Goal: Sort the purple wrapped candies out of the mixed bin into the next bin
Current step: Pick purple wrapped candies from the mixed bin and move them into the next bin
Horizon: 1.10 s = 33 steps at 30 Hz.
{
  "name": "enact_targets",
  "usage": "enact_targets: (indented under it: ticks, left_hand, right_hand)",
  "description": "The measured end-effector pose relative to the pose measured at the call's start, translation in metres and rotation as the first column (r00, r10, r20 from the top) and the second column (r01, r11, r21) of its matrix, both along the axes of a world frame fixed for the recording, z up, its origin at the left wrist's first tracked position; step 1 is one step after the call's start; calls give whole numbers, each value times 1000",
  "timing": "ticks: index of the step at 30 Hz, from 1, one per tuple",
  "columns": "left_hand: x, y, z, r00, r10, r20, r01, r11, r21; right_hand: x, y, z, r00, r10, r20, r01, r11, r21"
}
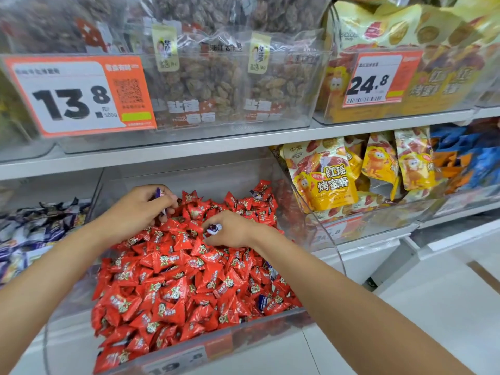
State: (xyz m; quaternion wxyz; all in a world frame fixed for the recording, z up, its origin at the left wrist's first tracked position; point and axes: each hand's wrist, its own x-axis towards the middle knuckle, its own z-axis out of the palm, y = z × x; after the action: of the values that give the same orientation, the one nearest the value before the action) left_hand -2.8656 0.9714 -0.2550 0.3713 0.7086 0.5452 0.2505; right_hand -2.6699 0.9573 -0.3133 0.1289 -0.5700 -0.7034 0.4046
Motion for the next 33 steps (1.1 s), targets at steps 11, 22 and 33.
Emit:
enact_targets:
  ticks: [11,22,33]
  left_hand:
    - [3,-2,3,996,-39,78,41,999,-22]
    - [3,-13,9,987,-140,80,147,985,-86]
    - [0,-7,5,979,-176,103,188,976,-114]
  right_hand:
    - [30,-9,25,937,-130,-325,164,983,79]
    - [25,-29,69,951,-134,-277,201,952,232]
    - [50,-20,-3,958,-162,237,150,986,68]
